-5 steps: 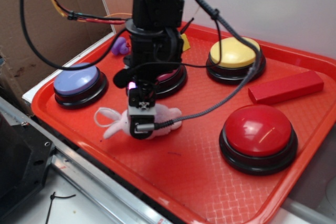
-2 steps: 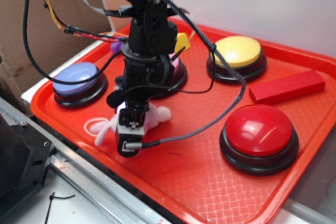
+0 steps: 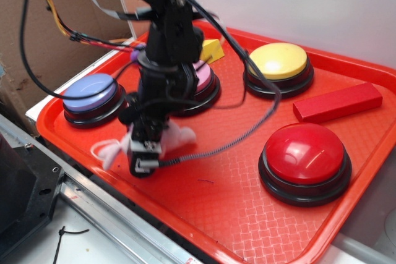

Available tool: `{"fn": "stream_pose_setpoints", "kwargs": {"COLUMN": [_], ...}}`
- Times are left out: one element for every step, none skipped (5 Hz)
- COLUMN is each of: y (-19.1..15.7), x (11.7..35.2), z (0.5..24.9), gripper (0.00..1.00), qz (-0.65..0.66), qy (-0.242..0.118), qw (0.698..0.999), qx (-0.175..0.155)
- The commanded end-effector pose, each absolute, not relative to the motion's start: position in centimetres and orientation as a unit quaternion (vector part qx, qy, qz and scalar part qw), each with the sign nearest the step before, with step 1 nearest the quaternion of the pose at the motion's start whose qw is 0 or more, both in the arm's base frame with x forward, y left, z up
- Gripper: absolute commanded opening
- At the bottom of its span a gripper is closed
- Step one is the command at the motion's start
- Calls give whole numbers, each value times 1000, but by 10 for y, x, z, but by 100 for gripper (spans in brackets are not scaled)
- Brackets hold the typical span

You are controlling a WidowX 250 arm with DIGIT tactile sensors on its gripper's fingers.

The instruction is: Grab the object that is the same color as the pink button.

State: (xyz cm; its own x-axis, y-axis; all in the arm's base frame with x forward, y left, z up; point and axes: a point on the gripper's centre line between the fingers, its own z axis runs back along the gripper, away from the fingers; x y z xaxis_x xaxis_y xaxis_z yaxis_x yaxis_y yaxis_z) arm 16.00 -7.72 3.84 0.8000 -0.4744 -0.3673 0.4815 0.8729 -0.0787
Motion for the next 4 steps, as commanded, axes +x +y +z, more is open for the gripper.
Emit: {"fn": "stream_pose_setpoints", "kwargs": {"y": [-53,-56,-60,-65], "x": [116,108,110,112], "z": [139,187,237,287], "gripper": [0,0,0,0], "qz": [-16,18,-11,-16], "qy": [14,-13,-6,-6], "qw": [999,999,1000,1000], "qx": [-32,-28,-24,-7]}}
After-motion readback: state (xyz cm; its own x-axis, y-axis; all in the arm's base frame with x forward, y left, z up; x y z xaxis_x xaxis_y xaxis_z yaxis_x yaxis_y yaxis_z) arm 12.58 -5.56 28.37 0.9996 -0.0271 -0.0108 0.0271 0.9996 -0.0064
